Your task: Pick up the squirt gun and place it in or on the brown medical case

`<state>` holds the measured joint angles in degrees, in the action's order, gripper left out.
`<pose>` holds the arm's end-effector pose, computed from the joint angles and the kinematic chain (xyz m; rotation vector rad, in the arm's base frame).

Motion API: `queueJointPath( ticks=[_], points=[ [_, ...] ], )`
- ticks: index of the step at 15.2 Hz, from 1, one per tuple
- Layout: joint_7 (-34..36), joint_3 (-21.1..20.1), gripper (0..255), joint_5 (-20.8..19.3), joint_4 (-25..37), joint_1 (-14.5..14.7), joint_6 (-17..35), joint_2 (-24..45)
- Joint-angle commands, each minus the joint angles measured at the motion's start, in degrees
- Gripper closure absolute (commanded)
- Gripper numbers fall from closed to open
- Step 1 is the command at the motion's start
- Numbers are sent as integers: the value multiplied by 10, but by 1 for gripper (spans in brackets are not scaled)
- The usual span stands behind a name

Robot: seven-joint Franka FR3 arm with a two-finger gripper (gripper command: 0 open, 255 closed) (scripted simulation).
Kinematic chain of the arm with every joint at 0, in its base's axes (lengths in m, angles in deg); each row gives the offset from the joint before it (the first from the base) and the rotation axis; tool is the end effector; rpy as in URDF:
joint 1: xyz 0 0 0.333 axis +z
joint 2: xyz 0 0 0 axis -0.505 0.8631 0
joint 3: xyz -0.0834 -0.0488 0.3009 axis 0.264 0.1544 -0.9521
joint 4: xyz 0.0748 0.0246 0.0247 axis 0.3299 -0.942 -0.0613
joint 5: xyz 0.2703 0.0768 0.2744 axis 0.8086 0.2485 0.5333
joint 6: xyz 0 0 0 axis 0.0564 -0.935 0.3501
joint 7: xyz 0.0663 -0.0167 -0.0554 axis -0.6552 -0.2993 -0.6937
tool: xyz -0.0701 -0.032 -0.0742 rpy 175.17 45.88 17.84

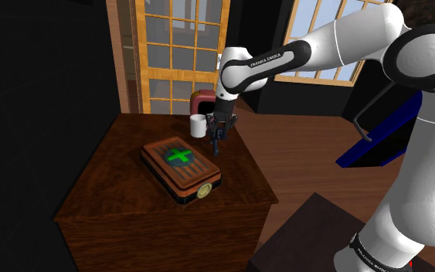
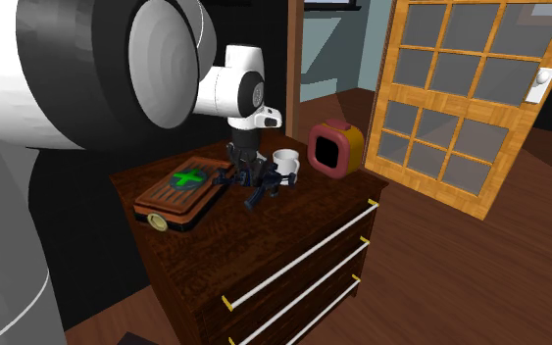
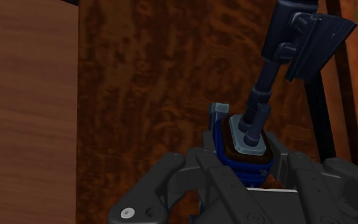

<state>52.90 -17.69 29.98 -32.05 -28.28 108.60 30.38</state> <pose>0.6090 0.0854 0.4010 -3.0367 0.5678 -0.0285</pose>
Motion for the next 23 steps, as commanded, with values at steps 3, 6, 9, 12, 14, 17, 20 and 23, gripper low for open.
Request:
queueJointPath(
  ticks=[3,6,9,12,14,17,20,23],
  points=[
    [0,0,255,1,16,-1,-26,-10],
    [0,0,255,1,31,-1,-47,-17],
    [0,0,255,2,46,-1,-69,-23],
    [1,0,255,2,63,-1,-91,-28],
    [1,0,255,2,75,-1,-105,-30],
    [2,0,255,2,95,-1,-127,-33],
    [2,0,255,2,115,-1,-150,-35],
    [3,0,255,2,137,-1,-173,-36]
  ],
)
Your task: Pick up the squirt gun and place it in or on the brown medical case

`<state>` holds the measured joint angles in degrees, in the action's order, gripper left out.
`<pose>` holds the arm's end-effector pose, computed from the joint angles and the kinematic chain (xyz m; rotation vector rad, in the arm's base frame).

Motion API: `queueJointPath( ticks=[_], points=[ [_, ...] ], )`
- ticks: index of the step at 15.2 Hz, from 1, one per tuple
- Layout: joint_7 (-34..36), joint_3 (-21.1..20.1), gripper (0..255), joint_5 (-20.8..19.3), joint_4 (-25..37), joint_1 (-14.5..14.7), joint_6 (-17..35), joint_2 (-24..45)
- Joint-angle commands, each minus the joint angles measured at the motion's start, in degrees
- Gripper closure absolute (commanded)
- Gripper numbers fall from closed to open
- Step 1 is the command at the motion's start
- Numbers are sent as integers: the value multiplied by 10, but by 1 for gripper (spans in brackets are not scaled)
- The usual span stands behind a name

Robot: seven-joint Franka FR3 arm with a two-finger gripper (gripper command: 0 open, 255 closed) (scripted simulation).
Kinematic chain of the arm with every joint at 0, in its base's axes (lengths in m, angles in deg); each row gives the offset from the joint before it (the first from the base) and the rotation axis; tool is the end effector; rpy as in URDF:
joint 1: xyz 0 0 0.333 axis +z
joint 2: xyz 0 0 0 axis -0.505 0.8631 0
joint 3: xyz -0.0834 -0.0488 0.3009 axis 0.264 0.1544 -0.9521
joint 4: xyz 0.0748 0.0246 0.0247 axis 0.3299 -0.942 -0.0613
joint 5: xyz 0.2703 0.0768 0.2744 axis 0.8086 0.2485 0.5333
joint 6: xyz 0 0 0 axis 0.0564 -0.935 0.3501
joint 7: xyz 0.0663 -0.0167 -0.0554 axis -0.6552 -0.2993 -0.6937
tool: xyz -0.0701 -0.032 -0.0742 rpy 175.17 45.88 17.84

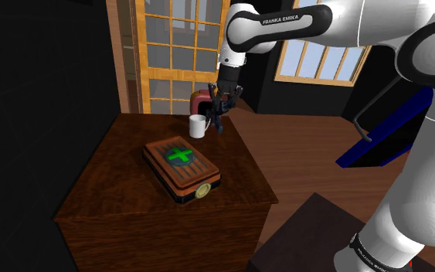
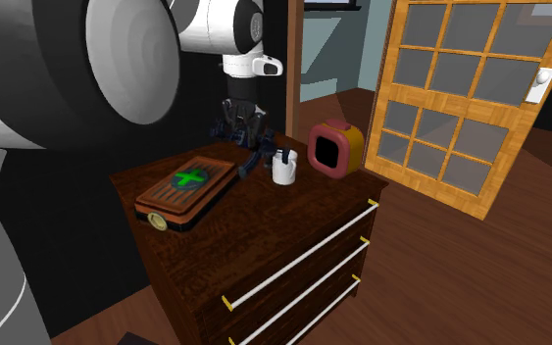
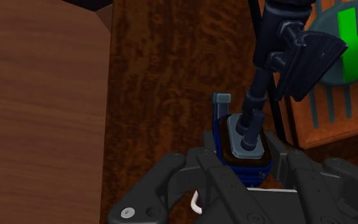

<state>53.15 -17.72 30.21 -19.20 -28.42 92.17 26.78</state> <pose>0.6090 0.0846 0.5205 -3.0367 0.5672 -0.0285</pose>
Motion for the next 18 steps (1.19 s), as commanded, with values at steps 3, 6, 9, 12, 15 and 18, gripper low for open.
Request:
queueJointPath(
  ticks=[3,6,9,12,15,18],
  points=[
    [1,0,255,0,33,0,-32,1],
    [2,0,255,-1,58,1,-55,2],
    [16,-6,255,-2,73,8,-69,3],
    [54,-21,255,-6,88,31,-81,5],
    [93,-36,255,-12,110,54,-95,12],
    [132,-51,255,-19,140,79,-111,26]
  ],
)
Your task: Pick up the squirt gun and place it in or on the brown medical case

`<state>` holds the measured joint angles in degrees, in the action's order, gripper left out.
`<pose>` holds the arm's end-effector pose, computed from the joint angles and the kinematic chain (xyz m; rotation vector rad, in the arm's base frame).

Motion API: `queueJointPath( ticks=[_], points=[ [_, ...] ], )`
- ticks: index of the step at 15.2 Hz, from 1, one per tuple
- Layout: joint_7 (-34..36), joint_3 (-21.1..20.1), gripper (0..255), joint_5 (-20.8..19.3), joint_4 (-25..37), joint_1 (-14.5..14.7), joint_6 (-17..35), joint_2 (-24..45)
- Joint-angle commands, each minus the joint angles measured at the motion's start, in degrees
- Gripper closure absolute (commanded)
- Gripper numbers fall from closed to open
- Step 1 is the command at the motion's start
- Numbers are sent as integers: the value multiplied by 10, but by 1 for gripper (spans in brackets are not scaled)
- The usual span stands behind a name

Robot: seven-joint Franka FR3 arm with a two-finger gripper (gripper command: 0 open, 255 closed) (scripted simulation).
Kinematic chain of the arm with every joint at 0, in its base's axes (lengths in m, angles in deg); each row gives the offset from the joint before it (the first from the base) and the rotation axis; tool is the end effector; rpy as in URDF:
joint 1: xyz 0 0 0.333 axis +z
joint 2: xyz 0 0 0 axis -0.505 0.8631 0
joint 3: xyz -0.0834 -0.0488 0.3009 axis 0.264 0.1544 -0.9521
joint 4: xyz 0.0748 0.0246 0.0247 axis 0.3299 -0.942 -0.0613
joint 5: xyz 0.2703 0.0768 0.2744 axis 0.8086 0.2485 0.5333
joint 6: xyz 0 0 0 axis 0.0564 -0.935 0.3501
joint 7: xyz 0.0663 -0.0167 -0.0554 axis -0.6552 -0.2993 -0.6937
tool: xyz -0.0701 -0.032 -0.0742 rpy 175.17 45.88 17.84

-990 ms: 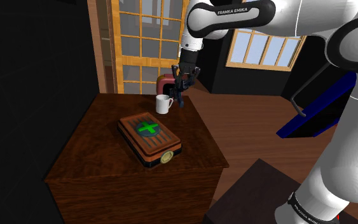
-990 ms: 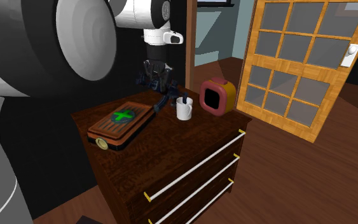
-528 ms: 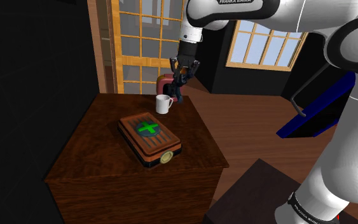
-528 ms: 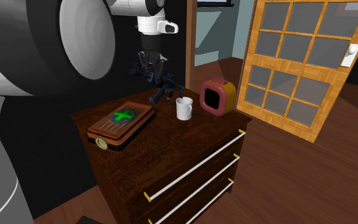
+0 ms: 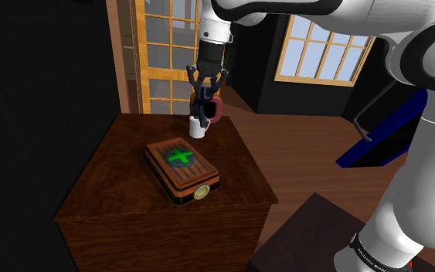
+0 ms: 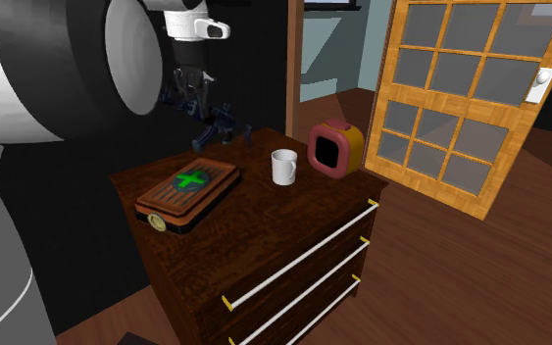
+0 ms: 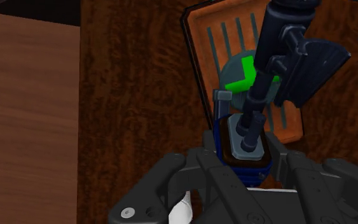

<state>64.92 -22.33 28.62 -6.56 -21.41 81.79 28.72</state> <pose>0.5870 0.1982 0.5908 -3.0377 0.5645 -0.0288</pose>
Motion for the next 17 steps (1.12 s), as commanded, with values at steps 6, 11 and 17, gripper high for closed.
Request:
queueJointPath(
  ticks=[6,11,17],
  points=[
    [93,-33,255,-23,104,64,-49,54],
    [111,-38,255,-26,83,76,-25,58],
    [109,-37,255,-23,19,72,27,45]
  ],
)
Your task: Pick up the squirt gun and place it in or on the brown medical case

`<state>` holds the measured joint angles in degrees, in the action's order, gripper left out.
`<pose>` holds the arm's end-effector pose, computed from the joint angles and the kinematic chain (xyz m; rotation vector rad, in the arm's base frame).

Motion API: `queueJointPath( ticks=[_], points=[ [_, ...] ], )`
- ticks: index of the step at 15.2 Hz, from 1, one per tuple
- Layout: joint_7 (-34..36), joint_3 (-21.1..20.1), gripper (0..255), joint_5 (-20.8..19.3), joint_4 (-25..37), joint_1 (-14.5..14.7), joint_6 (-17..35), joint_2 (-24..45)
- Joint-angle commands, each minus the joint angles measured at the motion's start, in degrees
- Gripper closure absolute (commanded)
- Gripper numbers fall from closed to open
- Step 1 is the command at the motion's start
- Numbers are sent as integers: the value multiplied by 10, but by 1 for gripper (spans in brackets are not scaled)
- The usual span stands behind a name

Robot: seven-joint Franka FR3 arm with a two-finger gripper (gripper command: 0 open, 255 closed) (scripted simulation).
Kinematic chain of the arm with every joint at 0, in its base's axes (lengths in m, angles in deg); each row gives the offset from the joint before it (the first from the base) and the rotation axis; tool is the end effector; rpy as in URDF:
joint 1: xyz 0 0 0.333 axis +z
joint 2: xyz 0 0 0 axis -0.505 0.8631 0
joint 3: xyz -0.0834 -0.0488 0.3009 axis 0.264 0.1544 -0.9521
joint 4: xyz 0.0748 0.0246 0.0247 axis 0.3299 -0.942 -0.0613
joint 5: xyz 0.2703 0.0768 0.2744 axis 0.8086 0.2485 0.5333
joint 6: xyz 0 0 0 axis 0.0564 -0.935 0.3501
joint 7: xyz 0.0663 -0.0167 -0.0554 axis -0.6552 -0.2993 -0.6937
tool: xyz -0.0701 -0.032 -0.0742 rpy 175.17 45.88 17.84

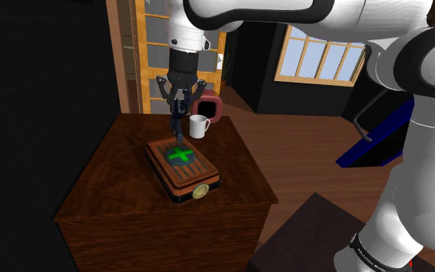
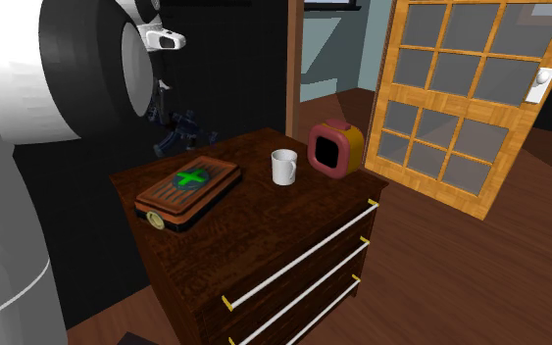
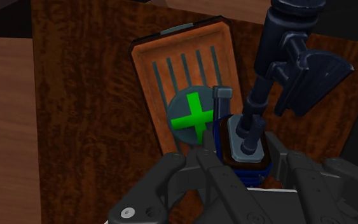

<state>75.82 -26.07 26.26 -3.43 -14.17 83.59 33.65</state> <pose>0.5679 0.3065 0.5682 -3.0373 0.5669 -0.0275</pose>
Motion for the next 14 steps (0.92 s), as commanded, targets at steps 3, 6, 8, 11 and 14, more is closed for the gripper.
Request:
queueJointPath(
  ticks=[3,6,8,11,14],
  points=[
    [-1,0,255,2,-41,-2,34,-8],
    [-1,1,255,2,-67,-3,58,-10],
    [-2,1,255,2,-83,-4,74,-11],
    [-2,1,255,2,-106,-5,97,-10],
    [-2,1,255,2,-120,-5,112,-10]
  ],
)
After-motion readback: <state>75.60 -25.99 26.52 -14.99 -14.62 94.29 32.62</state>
